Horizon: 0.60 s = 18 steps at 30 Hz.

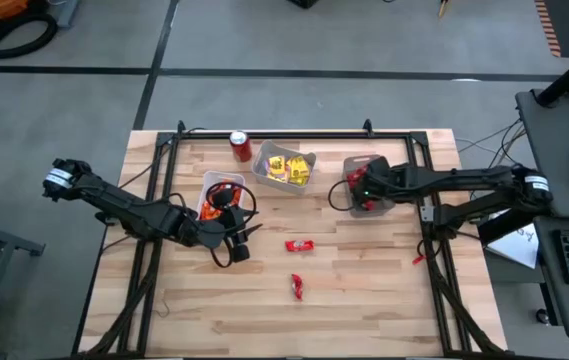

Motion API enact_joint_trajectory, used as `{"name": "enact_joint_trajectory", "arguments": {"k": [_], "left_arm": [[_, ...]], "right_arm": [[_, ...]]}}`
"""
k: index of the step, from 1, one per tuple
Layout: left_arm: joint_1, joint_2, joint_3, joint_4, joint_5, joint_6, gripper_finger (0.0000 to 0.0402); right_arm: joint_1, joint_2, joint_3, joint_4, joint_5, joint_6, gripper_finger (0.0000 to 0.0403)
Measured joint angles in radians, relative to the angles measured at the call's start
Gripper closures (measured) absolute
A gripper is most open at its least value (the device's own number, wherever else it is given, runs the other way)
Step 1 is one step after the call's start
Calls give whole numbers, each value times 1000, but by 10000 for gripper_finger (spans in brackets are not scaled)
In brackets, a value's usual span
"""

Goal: Sort candy
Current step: Put the red chocolate into the black bin

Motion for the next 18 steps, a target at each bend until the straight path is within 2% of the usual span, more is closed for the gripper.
{"name": "enact_joint_trajectory", "arguments": {"k": [10,18], "left_arm": [[0,61,0,58,1,-3,262],[0,144,0,162,88,33,262]], "right_arm": [[0,24,0,0,-20,-6,261],[65,-27,0,25,-29,-12,240]]}}
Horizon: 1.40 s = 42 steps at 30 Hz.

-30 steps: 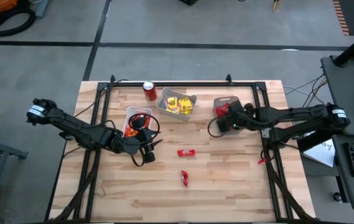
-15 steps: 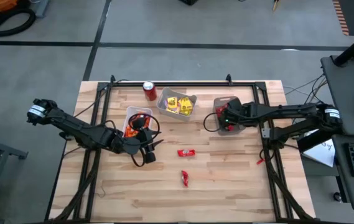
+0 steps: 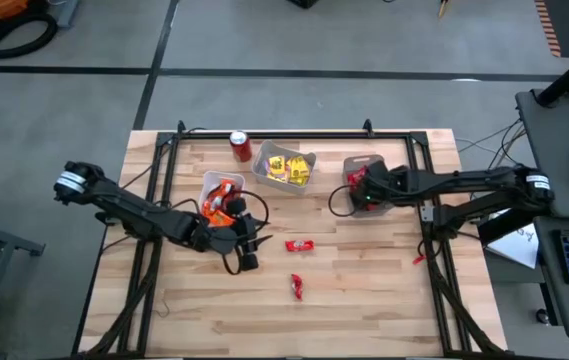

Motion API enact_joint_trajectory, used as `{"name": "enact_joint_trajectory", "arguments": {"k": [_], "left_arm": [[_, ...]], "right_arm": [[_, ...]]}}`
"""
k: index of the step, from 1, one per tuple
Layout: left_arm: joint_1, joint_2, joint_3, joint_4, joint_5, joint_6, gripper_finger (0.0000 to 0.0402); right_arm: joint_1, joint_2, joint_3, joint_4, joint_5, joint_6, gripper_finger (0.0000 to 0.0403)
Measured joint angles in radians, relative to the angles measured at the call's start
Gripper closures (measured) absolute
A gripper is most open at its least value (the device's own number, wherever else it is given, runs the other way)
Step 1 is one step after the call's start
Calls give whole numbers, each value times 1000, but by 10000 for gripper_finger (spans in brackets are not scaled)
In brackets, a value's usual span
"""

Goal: Sort candy
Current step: Put the red chocolate into the black bin

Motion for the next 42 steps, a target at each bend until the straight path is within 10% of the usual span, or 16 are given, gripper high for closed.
{"name": "enact_joint_trajectory", "arguments": {"k": [20,42], "left_arm": [[5,301,0,411,27,90,262],[33,458,0,566,26,99,262]], "right_arm": [[413,-36,27,216,9,-34,239],[486,54,24,321,45,-35,239]]}}
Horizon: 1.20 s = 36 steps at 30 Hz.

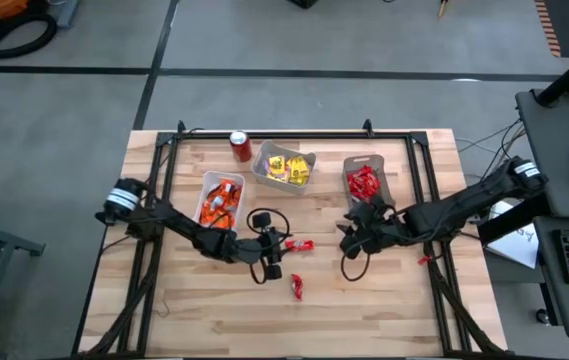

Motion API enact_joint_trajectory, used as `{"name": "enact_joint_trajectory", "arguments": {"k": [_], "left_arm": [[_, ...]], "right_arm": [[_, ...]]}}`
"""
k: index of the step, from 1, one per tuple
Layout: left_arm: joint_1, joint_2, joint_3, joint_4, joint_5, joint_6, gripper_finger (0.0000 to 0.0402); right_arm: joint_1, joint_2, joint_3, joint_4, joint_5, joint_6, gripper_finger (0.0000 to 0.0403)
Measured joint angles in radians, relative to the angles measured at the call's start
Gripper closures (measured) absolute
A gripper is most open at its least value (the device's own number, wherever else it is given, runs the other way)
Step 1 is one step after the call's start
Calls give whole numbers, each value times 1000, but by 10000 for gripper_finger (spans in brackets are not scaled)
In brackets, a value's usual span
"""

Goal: Sort candy
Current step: Put the red chocolate into the black bin

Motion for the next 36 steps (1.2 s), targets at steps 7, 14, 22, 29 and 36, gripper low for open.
{"name": "enact_joint_trajectory", "arguments": {"k": [7,14,22,29,36], "left_arm": [[0,69,4,61,25,-9,262],[0,151,82,31,27,-41,247],[-1,224,237,-272,26,-39,180],[4,256,235,-237,9,-56,151],[7,258,232,-234,22,-56,192]], "right_arm": [[0,38,-1,10,18,0,239],[0,49,-1,44,19,-3,239],[0,59,-2,50,42,-3,239],[0,59,-2,57,45,-3,239],[0,59,-2,66,45,-11,239]]}}
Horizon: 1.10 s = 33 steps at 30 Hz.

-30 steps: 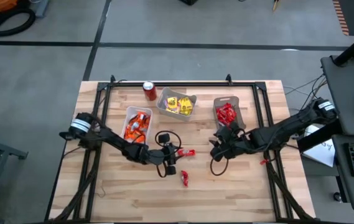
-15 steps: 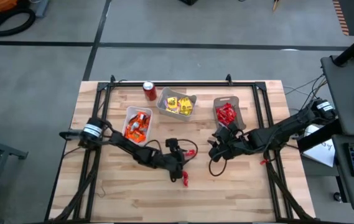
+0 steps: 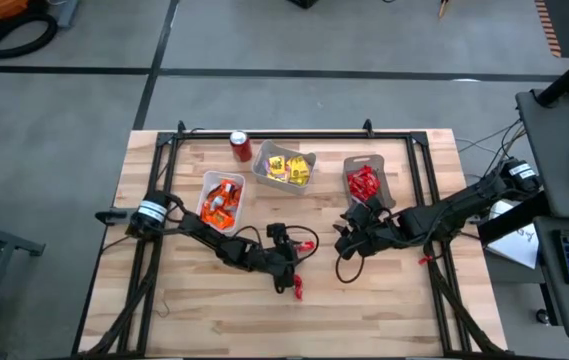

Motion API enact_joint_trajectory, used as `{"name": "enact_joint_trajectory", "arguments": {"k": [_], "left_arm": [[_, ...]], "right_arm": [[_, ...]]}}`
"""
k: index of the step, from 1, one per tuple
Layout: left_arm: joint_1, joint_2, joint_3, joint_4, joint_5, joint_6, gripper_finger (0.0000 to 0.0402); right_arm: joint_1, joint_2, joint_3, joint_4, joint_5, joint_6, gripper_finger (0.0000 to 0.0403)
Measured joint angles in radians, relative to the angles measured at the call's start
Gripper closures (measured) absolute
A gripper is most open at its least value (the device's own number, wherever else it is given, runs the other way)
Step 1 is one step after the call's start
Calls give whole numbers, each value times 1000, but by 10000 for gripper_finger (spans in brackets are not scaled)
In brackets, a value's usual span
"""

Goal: Sort candy
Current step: Put the red chocolate into the black bin

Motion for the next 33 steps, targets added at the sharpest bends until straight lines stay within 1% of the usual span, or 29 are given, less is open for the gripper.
{"name": "enact_joint_trajectory", "arguments": {"k": [10,15,20,25,30,33], "left_arm": [[2,3,-2,-1,-12,10,315],[3,1,-3,7,-16,26,363],[3,-34,-8,-14,6,72,387],[13,-124,-10,-14,19,140,393],[32,-208,-35,-9,131,141,394],[35,-248,-46,10,163,132,395]], "right_arm": [[0,3,0,6,0,0,239],[0,3,0,7,0,-13,239],[2,3,0,38,19,-70,239],[29,10,-2,129,25,-187,239],[75,52,-3,247,23,-294,239],[98,106,-3,358,23,-373,239]]}}
